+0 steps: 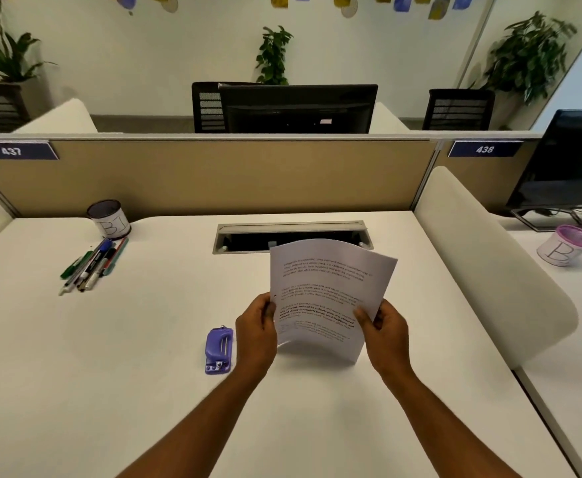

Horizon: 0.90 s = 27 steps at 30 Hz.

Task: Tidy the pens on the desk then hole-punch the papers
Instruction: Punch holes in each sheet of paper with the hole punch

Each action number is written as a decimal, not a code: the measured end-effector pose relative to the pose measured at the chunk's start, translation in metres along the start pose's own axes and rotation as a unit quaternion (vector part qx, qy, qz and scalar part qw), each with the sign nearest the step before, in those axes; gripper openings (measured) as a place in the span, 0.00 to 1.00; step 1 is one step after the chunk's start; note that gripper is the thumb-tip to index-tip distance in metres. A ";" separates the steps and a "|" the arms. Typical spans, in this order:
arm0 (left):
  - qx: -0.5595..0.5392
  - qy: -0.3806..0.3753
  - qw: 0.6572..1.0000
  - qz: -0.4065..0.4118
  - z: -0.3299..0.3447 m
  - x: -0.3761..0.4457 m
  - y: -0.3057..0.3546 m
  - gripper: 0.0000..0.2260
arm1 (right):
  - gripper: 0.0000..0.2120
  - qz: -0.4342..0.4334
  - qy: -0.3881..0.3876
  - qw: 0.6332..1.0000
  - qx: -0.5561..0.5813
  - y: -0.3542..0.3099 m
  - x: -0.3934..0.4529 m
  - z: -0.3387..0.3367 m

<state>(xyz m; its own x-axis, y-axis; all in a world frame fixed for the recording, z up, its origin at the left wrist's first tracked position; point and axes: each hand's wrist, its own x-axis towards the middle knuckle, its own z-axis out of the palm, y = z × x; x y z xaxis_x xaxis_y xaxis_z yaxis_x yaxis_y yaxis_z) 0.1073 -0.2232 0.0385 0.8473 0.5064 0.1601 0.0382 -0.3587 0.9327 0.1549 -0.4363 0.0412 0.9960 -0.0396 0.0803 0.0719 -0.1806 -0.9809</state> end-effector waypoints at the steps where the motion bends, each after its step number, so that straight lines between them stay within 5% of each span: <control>1: 0.000 -0.008 1.000 -0.013 0.001 -0.004 -0.006 0.09 | 0.07 0.013 -0.005 1.000 -0.008 0.007 -0.003 0.001; 7: 0.012 -0.022 0.999 -0.046 0.003 -0.012 -0.020 0.10 | 0.10 0.086 -0.028 0.994 -0.057 0.036 -0.012 0.001; 13: 0.094 -0.068 0.989 -0.092 0.011 0.019 -0.012 0.04 | 0.05 0.071 0.032 0.992 -0.095 0.032 0.016 -0.019; 23: 0.034 -0.157 0.955 -0.249 0.066 0.049 -0.010 0.10 | 0.13 0.147 0.082 0.979 -0.110 0.052 0.050 -0.065; 27: -0.003 -0.145 0.942 -0.301 0.086 0.057 -0.016 0.04 | 0.13 0.149 0.091 0.977 -0.119 0.061 0.065 -0.074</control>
<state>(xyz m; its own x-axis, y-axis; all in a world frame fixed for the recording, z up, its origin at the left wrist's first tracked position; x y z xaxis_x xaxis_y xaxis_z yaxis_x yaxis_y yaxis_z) 0.2004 -0.2562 0.0051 0.7825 0.3802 -0.4931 0.5560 -0.0701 0.8282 0.2204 -0.5229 -0.0007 0.9434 -0.2948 -0.1521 -0.2563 -0.3568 -0.8983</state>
